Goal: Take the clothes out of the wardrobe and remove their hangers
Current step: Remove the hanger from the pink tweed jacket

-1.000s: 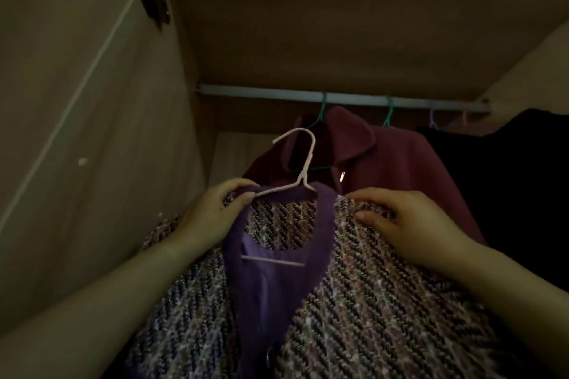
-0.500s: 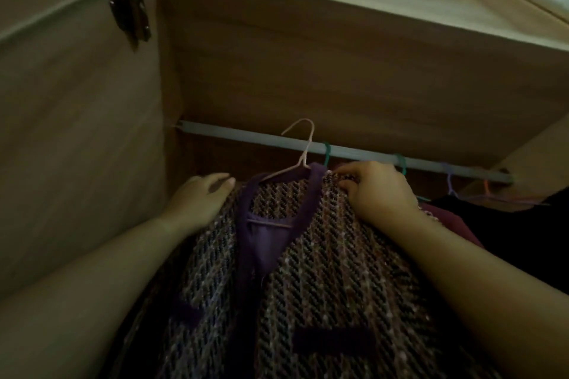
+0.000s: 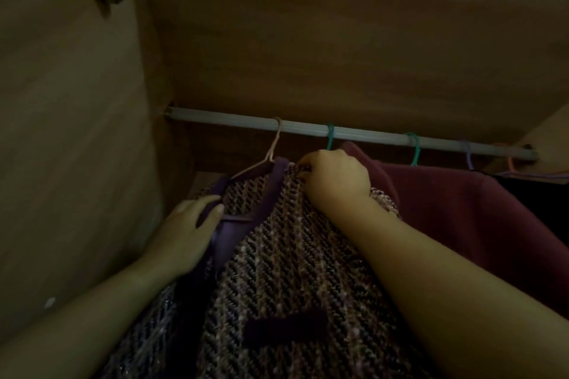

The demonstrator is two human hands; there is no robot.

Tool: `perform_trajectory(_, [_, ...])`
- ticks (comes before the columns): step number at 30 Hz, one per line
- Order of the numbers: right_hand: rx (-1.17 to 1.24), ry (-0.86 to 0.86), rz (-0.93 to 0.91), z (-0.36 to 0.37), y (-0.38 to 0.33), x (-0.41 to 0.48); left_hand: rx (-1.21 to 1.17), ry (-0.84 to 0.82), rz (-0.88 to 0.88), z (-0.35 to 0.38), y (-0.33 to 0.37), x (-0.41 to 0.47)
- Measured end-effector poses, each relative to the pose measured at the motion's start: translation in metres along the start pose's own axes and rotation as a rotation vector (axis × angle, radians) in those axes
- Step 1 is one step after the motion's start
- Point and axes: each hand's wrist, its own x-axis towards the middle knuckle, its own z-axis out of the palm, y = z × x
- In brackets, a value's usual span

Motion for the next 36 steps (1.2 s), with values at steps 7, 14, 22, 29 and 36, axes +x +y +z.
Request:
perform_trajectory(7, [-0.017,0.086,-0.128,0.002,-0.006,-0.049,-0.089,0.057,0.085,-0.016,0.021,-0.035])
perform_trajectory(14, [0.099,-0.006,-0.139,0.006,0.008,-0.150,-0.072,-0.028,0.145,-0.025,0.049,-0.107])
perform_trajectory(22, [0.086,-0.079,-0.197,0.016,0.030,-0.292,-0.012,-0.263,0.160,-0.004,0.077,-0.215])
perform_trajectory(29, [0.087,-0.319,-0.150,0.002,0.048,-0.384,-0.104,-0.439,0.022,0.012,0.095,-0.295])
perform_trajectory(36, [0.163,-0.535,0.011,-0.048,0.044,-0.487,-0.176,-0.491,-0.080,0.013,0.116,-0.406])
